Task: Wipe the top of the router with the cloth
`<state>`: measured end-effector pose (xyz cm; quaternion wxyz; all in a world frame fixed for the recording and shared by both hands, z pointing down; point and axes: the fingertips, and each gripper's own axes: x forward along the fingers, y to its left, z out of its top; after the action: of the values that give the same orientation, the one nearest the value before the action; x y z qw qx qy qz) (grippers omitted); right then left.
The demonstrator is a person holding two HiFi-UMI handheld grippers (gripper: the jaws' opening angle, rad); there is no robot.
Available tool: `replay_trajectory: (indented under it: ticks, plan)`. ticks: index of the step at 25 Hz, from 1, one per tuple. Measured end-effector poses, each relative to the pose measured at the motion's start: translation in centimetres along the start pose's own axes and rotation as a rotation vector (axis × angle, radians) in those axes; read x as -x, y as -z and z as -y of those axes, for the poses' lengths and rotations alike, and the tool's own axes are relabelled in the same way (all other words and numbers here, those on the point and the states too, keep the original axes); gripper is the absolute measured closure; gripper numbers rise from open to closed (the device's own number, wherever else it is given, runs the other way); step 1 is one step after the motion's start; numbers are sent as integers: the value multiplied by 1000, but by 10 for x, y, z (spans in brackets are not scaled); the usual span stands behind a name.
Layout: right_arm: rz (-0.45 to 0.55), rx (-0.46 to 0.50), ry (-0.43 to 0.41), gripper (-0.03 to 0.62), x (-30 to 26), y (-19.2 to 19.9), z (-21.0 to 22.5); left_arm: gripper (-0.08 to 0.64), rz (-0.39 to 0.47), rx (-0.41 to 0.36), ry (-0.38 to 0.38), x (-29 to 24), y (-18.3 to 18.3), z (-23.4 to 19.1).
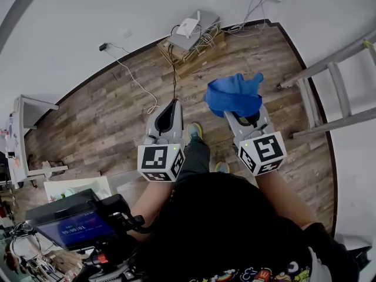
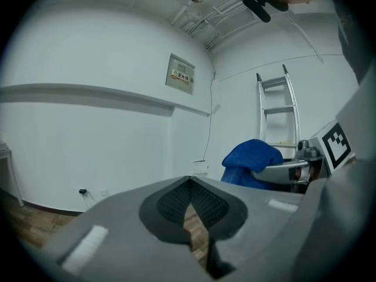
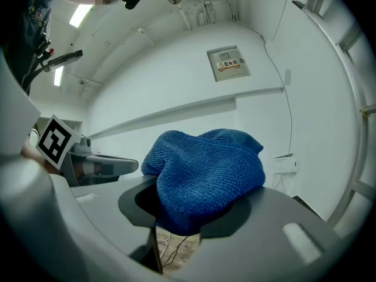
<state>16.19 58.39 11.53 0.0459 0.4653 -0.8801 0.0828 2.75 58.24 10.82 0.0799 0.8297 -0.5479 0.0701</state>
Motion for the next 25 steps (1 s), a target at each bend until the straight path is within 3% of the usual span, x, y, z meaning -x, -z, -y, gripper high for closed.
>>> replay_trajectory:
  ticks: [5,11,15,21,25]
  plan:
    - [-27,14,6,420,-63,0,24,560,1,16,3,-57,-3,-48]
    - [-97,-7,45,420,-219,-25,88,560,-42,65,36,-202,-32,-152]
    - [-53,6,77,420,-227,-21,78,560,0,15,92,-208,-35,-160]
    - [-36,25,58,420,-225,-24,68,560,11,-16,108,-210,-43,-158]
    - [-72,6,30,420,-280,-18,109,560,-33,-4,103,-274,-43,-178]
